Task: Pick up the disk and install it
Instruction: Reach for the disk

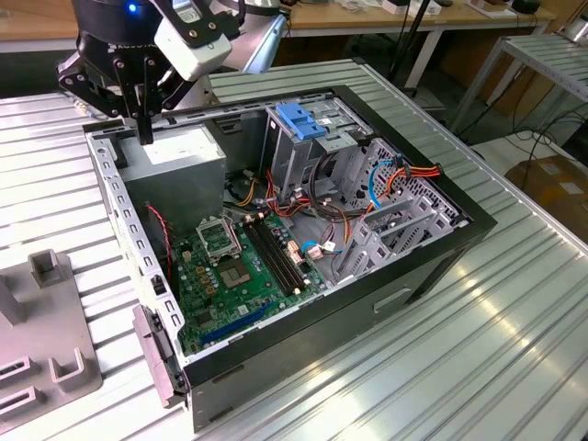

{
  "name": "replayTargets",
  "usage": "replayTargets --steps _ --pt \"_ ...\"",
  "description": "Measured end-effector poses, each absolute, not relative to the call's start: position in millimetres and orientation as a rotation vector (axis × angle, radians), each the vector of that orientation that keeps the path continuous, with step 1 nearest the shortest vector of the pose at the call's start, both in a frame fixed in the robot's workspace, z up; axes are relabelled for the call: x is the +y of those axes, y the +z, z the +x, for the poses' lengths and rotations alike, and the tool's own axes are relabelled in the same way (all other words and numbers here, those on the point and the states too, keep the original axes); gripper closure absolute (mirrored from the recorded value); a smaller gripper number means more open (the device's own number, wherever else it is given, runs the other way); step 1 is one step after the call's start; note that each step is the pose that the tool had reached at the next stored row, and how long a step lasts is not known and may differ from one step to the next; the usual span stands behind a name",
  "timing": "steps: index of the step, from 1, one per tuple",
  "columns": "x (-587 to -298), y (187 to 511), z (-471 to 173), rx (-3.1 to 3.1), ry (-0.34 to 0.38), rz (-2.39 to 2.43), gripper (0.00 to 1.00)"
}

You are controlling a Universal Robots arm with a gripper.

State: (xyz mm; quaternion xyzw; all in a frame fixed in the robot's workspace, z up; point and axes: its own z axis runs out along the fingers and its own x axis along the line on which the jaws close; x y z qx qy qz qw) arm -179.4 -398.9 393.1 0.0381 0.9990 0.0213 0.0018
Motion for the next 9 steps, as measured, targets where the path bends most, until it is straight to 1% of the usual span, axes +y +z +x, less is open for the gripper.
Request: replayTargets --steps 9 --pt "-398.9 393.1 -186.8 3.138 0.067 0.120 0.90"
